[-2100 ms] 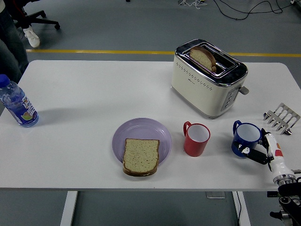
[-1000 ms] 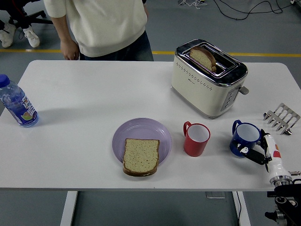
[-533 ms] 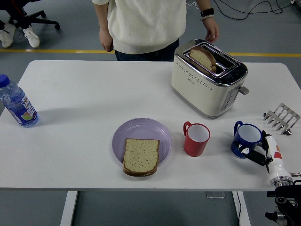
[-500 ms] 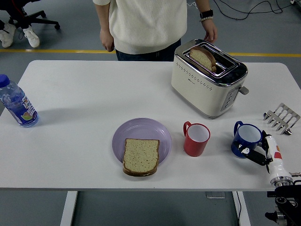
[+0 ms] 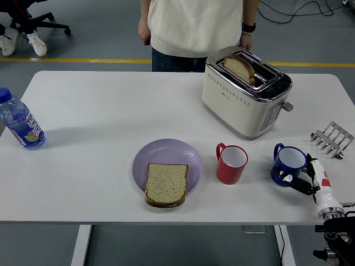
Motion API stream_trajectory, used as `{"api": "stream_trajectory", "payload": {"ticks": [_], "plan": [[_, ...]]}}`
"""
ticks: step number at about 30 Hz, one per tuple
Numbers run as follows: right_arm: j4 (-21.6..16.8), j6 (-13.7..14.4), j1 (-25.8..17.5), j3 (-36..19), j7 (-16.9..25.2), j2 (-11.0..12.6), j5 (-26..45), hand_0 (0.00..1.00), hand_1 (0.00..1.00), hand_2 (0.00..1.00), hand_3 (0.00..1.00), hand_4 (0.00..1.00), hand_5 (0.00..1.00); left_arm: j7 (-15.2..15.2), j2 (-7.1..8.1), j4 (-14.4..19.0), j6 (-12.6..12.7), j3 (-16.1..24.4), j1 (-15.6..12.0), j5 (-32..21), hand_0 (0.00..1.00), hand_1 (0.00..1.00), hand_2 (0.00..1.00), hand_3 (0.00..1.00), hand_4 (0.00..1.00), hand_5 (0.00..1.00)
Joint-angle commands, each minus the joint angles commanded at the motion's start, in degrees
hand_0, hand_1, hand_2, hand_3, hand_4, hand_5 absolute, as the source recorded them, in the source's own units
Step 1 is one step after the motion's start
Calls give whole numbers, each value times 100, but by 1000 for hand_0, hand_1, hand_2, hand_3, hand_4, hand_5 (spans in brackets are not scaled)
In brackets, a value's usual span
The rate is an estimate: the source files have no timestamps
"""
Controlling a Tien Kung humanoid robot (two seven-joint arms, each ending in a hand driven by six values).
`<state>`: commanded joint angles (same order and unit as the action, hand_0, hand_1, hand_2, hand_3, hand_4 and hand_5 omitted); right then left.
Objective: Pick up the cup,pour liquid into bread,place the cup on the desk
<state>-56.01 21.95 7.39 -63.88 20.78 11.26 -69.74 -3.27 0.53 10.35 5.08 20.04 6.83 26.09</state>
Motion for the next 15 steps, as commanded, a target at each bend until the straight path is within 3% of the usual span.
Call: {"api": "stream_trajectory", "payload": {"ticks": [4,5,10,11,15], "plan": [[4,-28,-3,-4,34,3,32,575,519,638,745,857,124,-1,4,3,-2,-22,0,-12,631,601,651,560,362,998],[5,-37,-5,-4,41,3,41,642,590,712,828,888,130,-1,4,4,-2,-29,0,-15,630,601,650,560,362,998],[18,-117,-5,-12,58,4,29,642,590,712,828,888,130,-1,5,6,-4,-34,0,-17,630,601,650,560,362,998],[18,-124,-4,-12,64,5,19,747,678,820,925,914,135,-1,5,6,-4,-35,1,-16,630,601,650,559,360,998],[13,-157,-7,-29,78,4,-24,747,678,820,925,914,135,-1,7,9,-6,-25,3,-8,630,601,650,559,360,998]]}}
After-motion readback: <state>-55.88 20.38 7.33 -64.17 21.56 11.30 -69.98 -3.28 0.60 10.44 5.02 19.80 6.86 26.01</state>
